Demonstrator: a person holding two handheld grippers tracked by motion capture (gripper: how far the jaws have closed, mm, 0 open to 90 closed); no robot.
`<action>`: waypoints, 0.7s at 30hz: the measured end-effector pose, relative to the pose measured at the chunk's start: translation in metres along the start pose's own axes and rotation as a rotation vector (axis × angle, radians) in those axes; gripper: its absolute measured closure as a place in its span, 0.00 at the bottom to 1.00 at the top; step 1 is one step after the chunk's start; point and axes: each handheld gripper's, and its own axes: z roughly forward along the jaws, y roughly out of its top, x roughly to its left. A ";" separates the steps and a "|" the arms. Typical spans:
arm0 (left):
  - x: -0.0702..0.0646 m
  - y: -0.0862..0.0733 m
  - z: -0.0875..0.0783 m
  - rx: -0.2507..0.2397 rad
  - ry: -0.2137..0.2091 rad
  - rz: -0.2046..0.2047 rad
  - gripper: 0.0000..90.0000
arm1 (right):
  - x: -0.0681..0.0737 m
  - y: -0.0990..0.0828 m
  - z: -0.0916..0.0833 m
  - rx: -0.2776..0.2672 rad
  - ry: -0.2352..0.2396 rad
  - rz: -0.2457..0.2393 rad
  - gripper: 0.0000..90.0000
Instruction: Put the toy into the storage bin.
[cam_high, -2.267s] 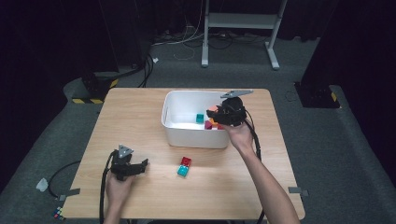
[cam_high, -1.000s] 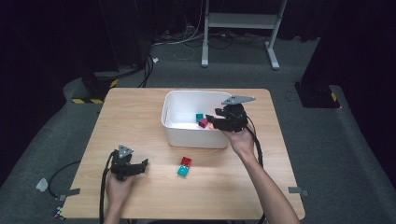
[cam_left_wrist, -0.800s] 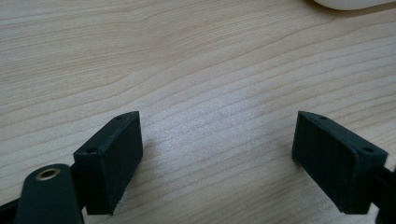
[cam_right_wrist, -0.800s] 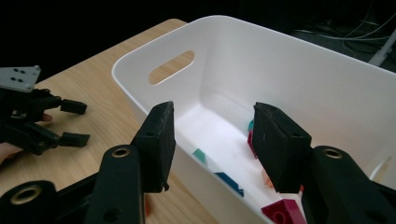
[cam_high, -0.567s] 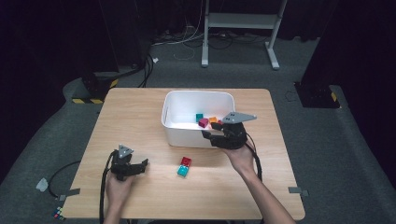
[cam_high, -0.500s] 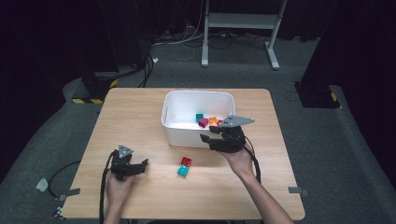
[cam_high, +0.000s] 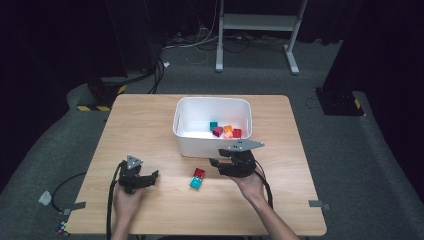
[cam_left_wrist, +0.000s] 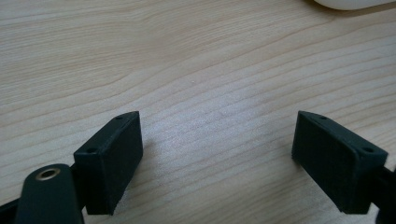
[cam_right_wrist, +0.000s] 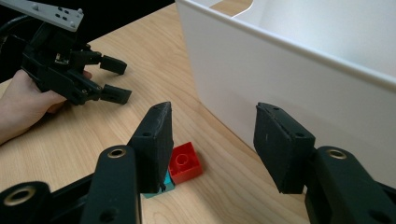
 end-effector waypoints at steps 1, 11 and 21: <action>0.000 0.000 0.000 0.000 0.000 0.000 0.18 | 0.001 -0.002 0.001 -0.002 0.002 -0.001 0.52; 0.000 0.000 0.000 0.000 0.000 0.000 0.18 | 0.006 -0.021 0.022 0.039 0.026 0.023 0.51; 0.000 0.000 0.000 -0.001 0.000 -0.001 0.18 | 0.013 -0.035 0.048 0.105 0.050 0.015 0.51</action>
